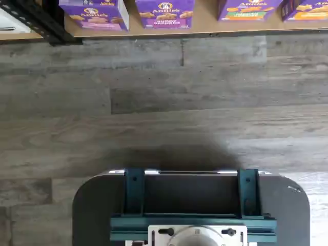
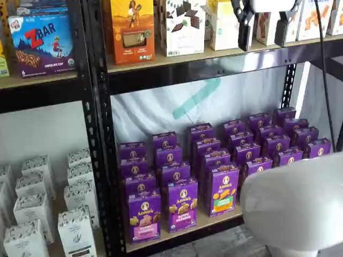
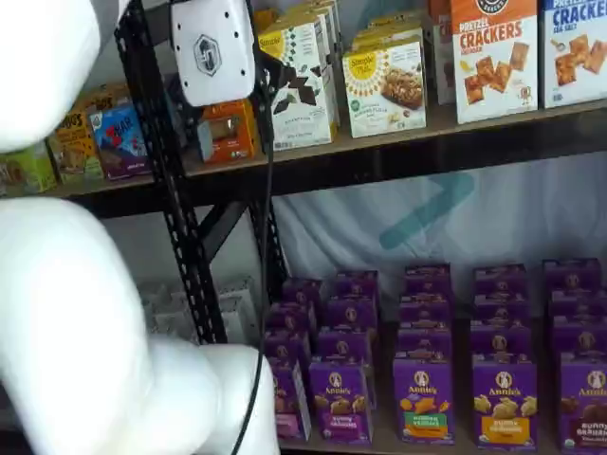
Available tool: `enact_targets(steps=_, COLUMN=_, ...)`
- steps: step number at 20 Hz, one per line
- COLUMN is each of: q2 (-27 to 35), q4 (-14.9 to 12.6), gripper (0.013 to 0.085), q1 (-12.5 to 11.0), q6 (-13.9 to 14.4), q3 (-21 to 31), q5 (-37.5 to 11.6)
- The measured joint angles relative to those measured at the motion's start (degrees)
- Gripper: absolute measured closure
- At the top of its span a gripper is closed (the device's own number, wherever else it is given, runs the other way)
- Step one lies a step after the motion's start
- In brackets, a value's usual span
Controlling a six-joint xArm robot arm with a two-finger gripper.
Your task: Pick up the purple box with a pink patch in the middle, on the bottom shelf, the first box from the left
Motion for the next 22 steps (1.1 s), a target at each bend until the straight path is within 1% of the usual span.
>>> enact_targets(steps=1, q2=0.0, q4=-0.9, gripper=0.013, q1=0.8, q6=0.4, q3=0.0, q5=0.0)
enact_targets(steps=2, q2=-0.1, q4=-2.6, gripper=0.013, q1=2.5, q6=1.2, q3=0.1, q5=-0.2)
enact_targets(steps=4, q2=-0.2, q4=-3.6, gripper=0.013, q1=3.2, q6=1.6, q3=0.2, q5=-0.6)
enact_targets(steps=6, q2=-0.3, q4=-3.6, gripper=0.013, q1=3.0, q6=1.6, q3=0.4, q5=-0.9)
enact_targets(steps=10, q2=-0.7, q4=-2.2, gripper=0.013, q1=1.2, q6=0.4, q3=1.2, q5=-2.4)
enact_targets(steps=12, q2=-0.8, q4=-2.0, gripper=0.013, q1=0.9, q6=0.1, q3=1.8, q5=-3.3)
enact_targets(steps=15, q2=-0.9, q4=-2.0, gripper=0.013, q1=1.0, q6=0.3, q3=3.5, q5=-5.2)
enact_targets(steps=19, q2=-0.9, q4=-1.9, gripper=0.013, q1=2.0, q6=1.3, q3=6.1, q5=-7.7)
enact_targets(steps=22, q2=-0.9, q4=-1.7, gripper=0.013, q1=2.8, q6=2.1, q3=9.1, q5=-10.2)
